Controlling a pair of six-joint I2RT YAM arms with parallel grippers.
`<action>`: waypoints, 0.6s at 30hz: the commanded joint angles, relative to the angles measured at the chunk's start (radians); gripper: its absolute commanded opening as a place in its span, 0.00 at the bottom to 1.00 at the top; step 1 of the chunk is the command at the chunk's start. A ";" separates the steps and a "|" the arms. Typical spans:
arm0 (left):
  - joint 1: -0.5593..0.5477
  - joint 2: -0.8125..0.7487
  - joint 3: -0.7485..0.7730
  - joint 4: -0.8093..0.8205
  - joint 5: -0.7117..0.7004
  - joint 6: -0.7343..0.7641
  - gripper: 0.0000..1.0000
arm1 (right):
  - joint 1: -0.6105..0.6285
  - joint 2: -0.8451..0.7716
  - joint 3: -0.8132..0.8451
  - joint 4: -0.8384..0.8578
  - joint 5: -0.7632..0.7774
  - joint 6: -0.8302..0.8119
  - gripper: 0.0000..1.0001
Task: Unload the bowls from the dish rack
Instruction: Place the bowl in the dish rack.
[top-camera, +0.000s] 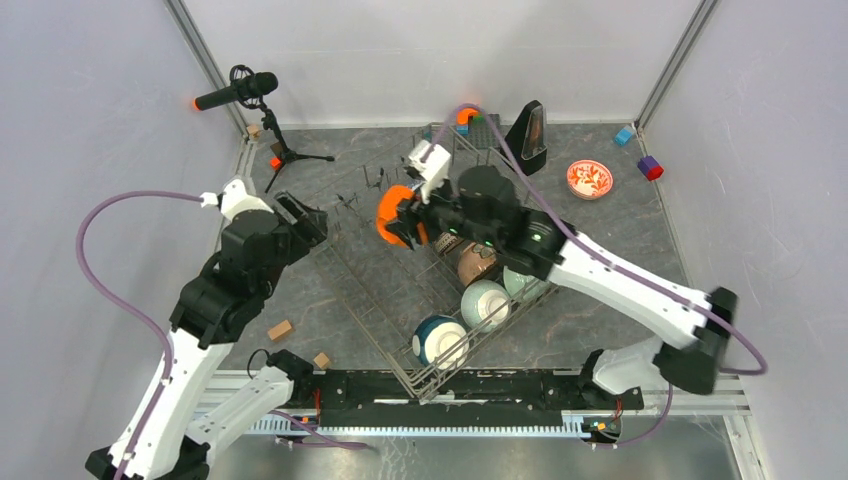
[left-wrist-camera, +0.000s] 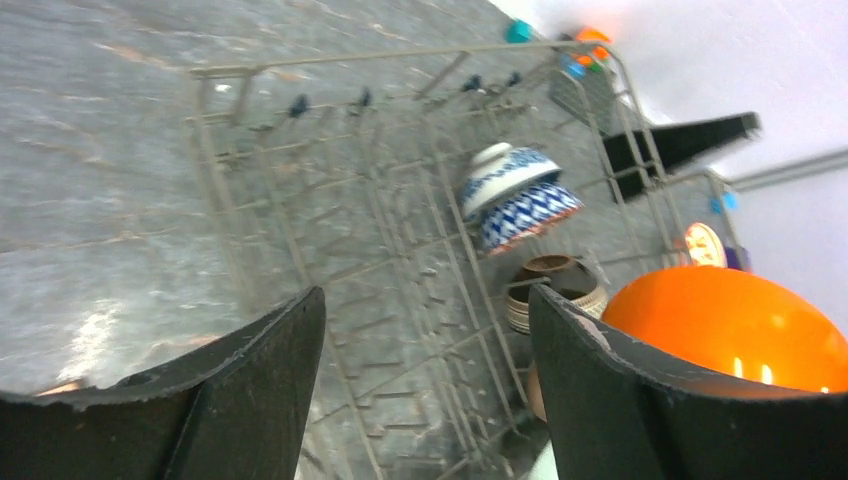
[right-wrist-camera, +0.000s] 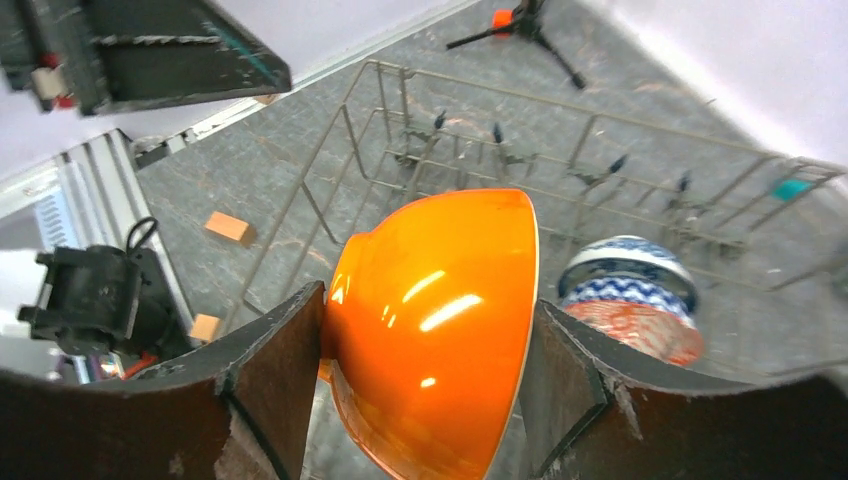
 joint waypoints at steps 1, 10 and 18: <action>0.005 0.048 0.052 0.115 0.260 0.039 0.83 | 0.034 -0.181 -0.077 0.076 0.064 -0.217 0.00; 0.005 0.106 0.023 0.318 0.705 -0.020 0.96 | 0.393 -0.438 -0.391 0.289 0.536 -0.800 0.00; 0.005 0.053 -0.033 0.387 0.759 -0.033 0.97 | 0.461 -0.448 -0.478 0.371 0.676 -0.821 0.00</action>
